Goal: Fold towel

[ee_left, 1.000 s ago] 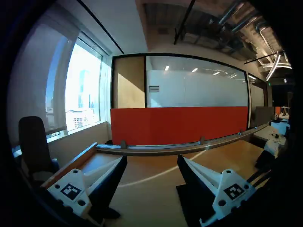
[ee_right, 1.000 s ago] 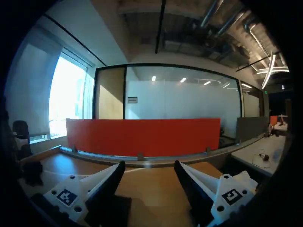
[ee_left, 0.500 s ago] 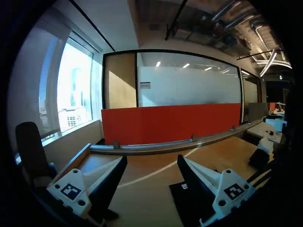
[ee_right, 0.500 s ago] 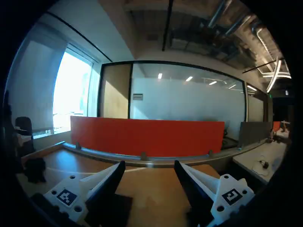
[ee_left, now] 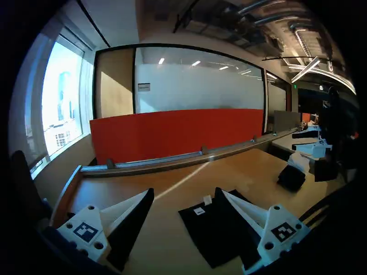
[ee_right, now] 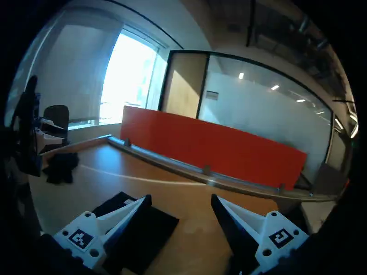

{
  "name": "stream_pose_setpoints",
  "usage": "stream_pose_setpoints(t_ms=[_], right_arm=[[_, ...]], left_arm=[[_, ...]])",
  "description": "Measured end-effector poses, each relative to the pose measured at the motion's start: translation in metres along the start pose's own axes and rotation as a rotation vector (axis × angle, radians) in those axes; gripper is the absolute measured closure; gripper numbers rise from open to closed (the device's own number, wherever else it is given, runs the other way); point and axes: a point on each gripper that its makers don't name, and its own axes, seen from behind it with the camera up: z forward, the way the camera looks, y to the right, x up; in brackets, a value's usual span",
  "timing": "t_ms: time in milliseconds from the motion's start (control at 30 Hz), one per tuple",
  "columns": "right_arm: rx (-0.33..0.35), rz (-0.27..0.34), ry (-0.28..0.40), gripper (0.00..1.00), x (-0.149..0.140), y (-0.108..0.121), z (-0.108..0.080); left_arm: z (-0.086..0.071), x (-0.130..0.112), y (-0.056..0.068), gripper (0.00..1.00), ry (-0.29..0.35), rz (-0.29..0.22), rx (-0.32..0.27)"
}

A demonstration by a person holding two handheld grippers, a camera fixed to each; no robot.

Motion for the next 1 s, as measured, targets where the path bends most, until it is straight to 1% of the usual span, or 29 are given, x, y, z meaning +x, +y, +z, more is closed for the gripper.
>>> stream_pose_setpoints(t_ms=[267,500,767,1000], right_arm=[[0.051,-0.01,-0.045,0.0,-0.017,-0.006,0.003],[0.101,-0.035,-0.103,0.0,-0.043,-0.015,0.006],[0.144,-0.048,-0.159,0.0,-0.076,-0.027,0.011],[0.17,-0.035,-0.204,0.0,-0.106,-0.037,0.017]], left_arm=[[0.006,-0.022,0.011,0.02,-0.056,0.032,-0.049],[0.012,-0.04,0.022,0.02,-0.087,0.044,-0.088],[0.021,-0.077,0.031,0.02,-0.144,0.048,-0.118],[0.029,-0.112,0.041,0.02,-0.203,0.079,-0.15]])
